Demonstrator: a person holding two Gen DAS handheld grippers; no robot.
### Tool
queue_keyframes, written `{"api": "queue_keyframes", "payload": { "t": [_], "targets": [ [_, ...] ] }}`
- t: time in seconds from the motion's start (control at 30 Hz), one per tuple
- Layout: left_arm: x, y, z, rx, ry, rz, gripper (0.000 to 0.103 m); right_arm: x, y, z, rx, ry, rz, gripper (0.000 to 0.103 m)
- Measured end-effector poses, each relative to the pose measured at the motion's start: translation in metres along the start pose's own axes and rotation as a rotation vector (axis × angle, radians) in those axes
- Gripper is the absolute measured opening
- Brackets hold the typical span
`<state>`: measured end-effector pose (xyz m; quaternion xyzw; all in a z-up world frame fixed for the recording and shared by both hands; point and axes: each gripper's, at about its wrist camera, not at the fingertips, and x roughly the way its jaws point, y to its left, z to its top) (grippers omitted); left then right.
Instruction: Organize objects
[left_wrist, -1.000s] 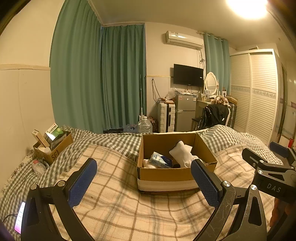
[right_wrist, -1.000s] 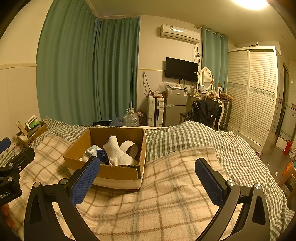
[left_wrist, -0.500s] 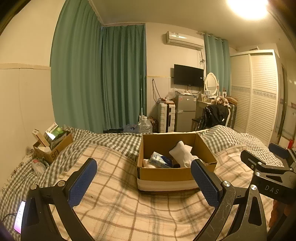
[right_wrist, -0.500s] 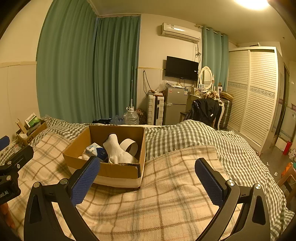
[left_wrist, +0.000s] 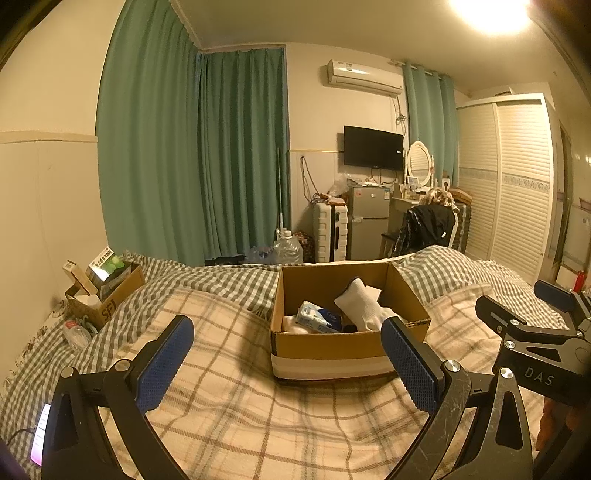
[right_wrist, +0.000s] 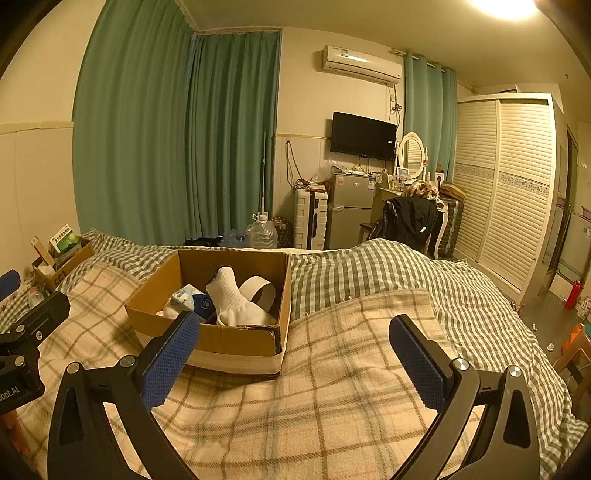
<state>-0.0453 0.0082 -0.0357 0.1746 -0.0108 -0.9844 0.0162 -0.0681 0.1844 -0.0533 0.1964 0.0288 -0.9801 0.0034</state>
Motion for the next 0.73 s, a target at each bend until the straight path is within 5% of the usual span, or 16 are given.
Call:
{"api": "queue_keyframes", "payload": {
  "t": [0.73],
  "targets": [
    [-0.0003, 0.0006, -0.0031, -0.010, 0.007, 0.017, 0.103, 0.0017, 0.0030, -0.0008, -0.007, 0.010, 0.002, 0.103]
  ]
}}
